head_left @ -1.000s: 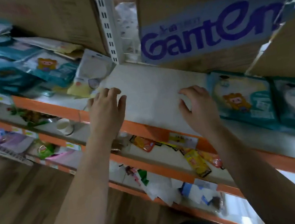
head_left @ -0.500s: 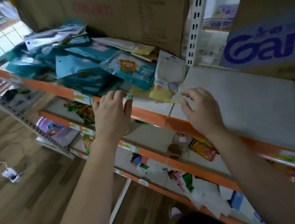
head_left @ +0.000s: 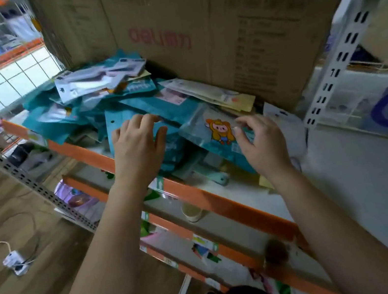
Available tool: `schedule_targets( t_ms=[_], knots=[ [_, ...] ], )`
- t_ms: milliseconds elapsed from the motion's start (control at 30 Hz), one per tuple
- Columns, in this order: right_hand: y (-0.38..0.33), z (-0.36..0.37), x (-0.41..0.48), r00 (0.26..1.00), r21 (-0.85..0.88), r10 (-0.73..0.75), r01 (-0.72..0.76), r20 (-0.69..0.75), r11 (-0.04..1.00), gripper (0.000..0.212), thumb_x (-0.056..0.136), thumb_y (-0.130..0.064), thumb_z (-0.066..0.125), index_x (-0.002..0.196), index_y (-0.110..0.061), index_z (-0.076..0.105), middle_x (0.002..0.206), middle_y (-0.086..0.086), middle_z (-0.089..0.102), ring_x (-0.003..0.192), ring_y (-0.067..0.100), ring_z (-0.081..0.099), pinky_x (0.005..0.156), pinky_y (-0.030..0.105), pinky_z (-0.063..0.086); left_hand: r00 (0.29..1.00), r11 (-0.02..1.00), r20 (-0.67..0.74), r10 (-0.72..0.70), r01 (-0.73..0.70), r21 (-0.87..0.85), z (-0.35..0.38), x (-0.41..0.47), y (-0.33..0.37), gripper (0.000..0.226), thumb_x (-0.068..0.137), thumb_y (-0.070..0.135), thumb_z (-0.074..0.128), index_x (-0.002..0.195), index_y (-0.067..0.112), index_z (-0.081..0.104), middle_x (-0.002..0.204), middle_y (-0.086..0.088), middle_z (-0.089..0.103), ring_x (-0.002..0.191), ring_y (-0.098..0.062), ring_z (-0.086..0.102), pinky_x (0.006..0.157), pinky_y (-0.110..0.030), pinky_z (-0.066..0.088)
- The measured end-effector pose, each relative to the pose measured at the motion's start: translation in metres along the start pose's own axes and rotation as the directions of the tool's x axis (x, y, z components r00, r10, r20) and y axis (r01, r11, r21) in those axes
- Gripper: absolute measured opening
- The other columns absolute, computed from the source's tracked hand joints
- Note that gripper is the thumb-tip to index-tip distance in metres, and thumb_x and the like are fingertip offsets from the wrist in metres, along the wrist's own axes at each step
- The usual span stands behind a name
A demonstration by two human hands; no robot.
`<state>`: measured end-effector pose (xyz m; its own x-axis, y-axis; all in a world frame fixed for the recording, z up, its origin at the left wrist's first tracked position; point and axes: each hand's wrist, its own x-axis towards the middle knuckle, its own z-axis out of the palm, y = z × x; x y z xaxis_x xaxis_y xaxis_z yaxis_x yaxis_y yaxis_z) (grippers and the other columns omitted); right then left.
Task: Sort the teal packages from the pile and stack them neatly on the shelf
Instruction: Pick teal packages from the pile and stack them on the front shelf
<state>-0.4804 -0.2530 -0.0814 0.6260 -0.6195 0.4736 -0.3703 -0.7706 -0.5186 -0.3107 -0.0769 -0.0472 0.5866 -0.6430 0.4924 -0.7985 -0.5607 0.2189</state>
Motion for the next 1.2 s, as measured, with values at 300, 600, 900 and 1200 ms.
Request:
schedule_targets(
  t_ms=[300,600,900,1200],
  knots=[
    [-0.032,0.039,0.058,1.0,-0.007,0.02,-0.02,-0.02,1.0,0.023,0.095,-0.021,0.056,0.11,-0.007,0.067,0.106,0.009,0.066,0.103,0.025,0.058,0.087,0.037,0.047,0.998,0.997,-0.003,-0.061,0.061,-0.052,0.011,0.057,-0.061,0.035,0.099,0.036,0.048,0.121,0.011,0.06,0.12,-0.011,0.06,0.112,-0.033,0.052,0.094,-0.044,0.033],
    [-0.075,0.082,0.088,0.997,-0.037,0.043,-0.045,-0.067,0.998,0.02,0.093,-0.022,0.062,0.108,-0.01,0.069,0.104,0.006,0.067,0.099,0.019,0.059,0.081,0.016,0.035,0.999,0.983,-0.004,0.046,-0.046,-0.178,0.02,0.109,-0.125,0.032,0.098,0.031,0.049,0.117,0.008,0.06,0.113,-0.015,0.061,0.103,-0.037,0.055,0.086,-0.046,0.036],
    [-0.12,0.103,0.082,0.967,-0.232,0.247,-0.226,0.066,0.946,0.043,0.079,-0.052,0.071,0.111,-0.023,0.07,0.116,-0.002,0.062,0.112,0.017,0.051,0.096,0.031,0.038,0.934,0.866,-0.002,0.357,-0.332,-0.374,0.023,0.131,-0.153,0.025,0.098,0.026,0.052,0.11,0.005,0.061,0.104,-0.013,0.062,0.097,-0.034,0.054,0.082,-0.045,0.042],
    [-0.144,0.12,0.088,0.973,-0.331,0.226,-0.225,-0.035,0.916,0.022,0.095,-0.031,0.059,0.1,-0.018,0.075,0.103,-0.002,0.069,0.099,0.021,0.054,0.081,0.034,0.043,0.907,0.797,-0.087,0.411,-0.404,-0.45,0.024,0.133,-0.169,0.025,0.099,0.022,0.051,0.107,0.002,0.063,0.1,-0.013,0.063,0.092,-0.032,0.054,0.081,-0.041,0.042]
  ],
)
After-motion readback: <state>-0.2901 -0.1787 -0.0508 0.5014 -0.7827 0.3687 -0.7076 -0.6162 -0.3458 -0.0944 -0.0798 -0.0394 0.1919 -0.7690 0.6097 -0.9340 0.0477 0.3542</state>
